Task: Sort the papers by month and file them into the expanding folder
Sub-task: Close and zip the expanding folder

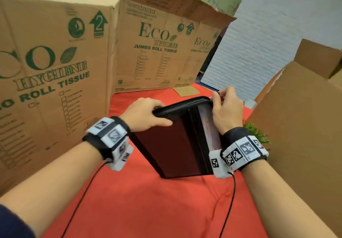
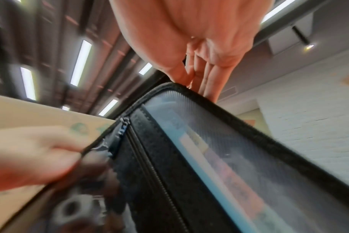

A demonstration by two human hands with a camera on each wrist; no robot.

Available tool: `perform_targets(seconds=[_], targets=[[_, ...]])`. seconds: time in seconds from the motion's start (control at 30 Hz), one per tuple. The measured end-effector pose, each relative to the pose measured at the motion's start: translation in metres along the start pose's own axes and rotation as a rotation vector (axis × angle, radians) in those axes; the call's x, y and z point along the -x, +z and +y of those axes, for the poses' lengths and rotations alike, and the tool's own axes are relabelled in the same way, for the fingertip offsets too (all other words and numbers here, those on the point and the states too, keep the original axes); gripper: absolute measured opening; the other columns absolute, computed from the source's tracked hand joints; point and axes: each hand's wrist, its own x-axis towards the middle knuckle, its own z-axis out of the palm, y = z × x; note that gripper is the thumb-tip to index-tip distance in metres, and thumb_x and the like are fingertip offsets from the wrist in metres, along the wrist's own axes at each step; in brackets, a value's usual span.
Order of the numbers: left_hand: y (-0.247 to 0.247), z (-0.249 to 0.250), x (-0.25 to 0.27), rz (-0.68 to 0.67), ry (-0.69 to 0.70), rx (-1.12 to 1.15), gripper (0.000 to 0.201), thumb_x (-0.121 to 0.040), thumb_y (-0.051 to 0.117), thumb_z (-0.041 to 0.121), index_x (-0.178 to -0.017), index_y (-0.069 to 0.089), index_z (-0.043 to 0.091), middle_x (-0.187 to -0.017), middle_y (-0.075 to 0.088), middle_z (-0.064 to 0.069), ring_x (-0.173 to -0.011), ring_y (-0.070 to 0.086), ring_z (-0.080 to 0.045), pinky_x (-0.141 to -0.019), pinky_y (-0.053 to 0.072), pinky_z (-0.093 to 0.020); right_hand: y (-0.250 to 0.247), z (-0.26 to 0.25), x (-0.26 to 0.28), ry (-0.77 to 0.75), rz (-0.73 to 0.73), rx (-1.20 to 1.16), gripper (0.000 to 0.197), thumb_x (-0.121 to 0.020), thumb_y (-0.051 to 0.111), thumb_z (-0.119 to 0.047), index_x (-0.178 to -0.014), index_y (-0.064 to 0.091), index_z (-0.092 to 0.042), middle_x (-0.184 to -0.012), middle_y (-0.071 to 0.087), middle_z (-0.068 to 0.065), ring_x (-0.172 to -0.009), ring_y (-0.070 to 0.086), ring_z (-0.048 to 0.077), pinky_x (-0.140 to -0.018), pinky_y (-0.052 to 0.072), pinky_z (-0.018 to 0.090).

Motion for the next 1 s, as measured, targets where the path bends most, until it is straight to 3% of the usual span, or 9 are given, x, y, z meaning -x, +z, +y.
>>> perform_targets(seconds=[0.1,0.27,0.4,0.47,0.63,0.7,0.77,0.93,1.0], targets=[[0.021,0.039,-0.014,0.129,0.111,-0.025,0.055,-0.070,0.050,0.075,-0.099,0.063,0.030,-0.088,0.069,0.009,-0.085,0.064,-0.018,-0.073,0.051,-0.040,0.014,-0.019,0.012,-0.042,-0.037,-0.094,0.019,-0.094,0.055,-0.026,-0.085,0.052,-0.010,-0.079,0.067,0.004,-0.077,0.063,0.024,-0.070,0.047,0.038],[0.032,0.049,-0.013,0.258,0.168,0.044,0.027,-0.083,0.057,0.056,-0.087,0.057,0.030,-0.074,0.064,0.009,-0.075,0.059,-0.017,-0.068,0.049,-0.042,0.012,-0.006,0.033,0.059,-0.026,-0.116,0.015,-0.092,0.059,-0.023,-0.087,0.060,-0.009,-0.094,0.066,0.003,-0.091,0.060,0.018,-0.085,0.045,0.033],[0.035,0.054,-0.012,0.254,0.218,0.054,0.025,-0.082,0.058,0.057,-0.089,0.060,0.033,-0.076,0.065,0.011,-0.075,0.060,-0.016,-0.069,0.050,-0.042,0.006,-0.003,0.039,0.140,-0.003,-0.113,0.018,-0.092,0.059,-0.023,-0.079,0.056,-0.011,-0.085,0.064,-0.004,-0.080,0.057,0.013,-0.072,0.038,0.025],[0.034,0.058,-0.012,0.282,0.213,0.038,0.025,-0.082,0.060,0.055,-0.090,0.061,0.032,-0.077,0.066,0.011,-0.077,0.061,-0.015,-0.069,0.050,-0.041,0.004,0.010,0.034,0.233,0.005,-0.048,0.018,-0.090,0.061,-0.021,-0.077,0.054,-0.009,-0.076,0.060,-0.002,-0.076,0.054,0.018,-0.068,0.033,0.026],[-0.010,0.044,-0.012,0.488,0.190,0.375,0.016,-0.083,0.071,0.035,-0.089,0.067,0.020,-0.080,0.068,0.004,-0.077,0.063,-0.014,-0.073,0.051,-0.040,-0.022,0.099,0.036,0.636,-0.052,0.134,0.019,-0.088,0.061,-0.018,-0.073,0.053,-0.010,-0.089,0.064,0.017,-0.095,0.060,0.036,-0.084,0.042,0.036],[-0.026,0.035,-0.012,0.530,0.194,0.491,0.012,-0.084,0.073,0.023,-0.090,0.069,0.013,-0.083,0.069,-0.002,-0.077,0.062,-0.012,-0.076,0.051,-0.036,-0.035,0.128,0.040,0.753,-0.084,-0.017,0.026,-0.089,0.062,-0.016,-0.065,0.052,-0.013,-0.080,0.062,0.014,-0.086,0.063,0.036,-0.081,0.048,0.041],[-0.030,0.029,-0.014,0.511,0.178,0.565,0.010,-0.084,0.074,0.017,-0.090,0.068,0.011,-0.083,0.067,-0.004,-0.076,0.060,-0.011,-0.075,0.049,-0.034,-0.037,0.138,0.041,0.858,-0.097,-0.287,0.021,-0.092,0.059,-0.011,-0.072,0.054,-0.010,-0.083,0.062,0.019,-0.077,0.064,0.033,-0.070,0.055,0.041],[-0.021,0.015,-0.017,0.536,0.105,0.740,0.010,-0.084,0.074,0.010,-0.085,0.068,0.019,-0.077,0.066,0.007,-0.074,0.059,-0.006,-0.073,0.048,-0.023,-0.024,0.132,0.043,1.000,-0.127,-0.599,0.021,-0.098,0.038,-0.002,-0.095,0.059,0.002,-0.089,0.062,0.016,-0.076,0.062,0.025,-0.061,0.057,0.035],[-0.020,0.011,-0.016,0.530,0.105,0.771,0.012,-0.084,0.074,0.008,-0.085,0.068,0.018,-0.076,0.067,0.010,-0.074,0.060,-0.006,-0.073,0.048,-0.021,-0.019,0.135,0.047,1.035,-0.164,-0.643,0.023,-0.098,0.036,0.001,-0.091,0.057,0.000,-0.086,0.059,0.012,-0.075,0.060,0.023,-0.056,0.056,0.032]])
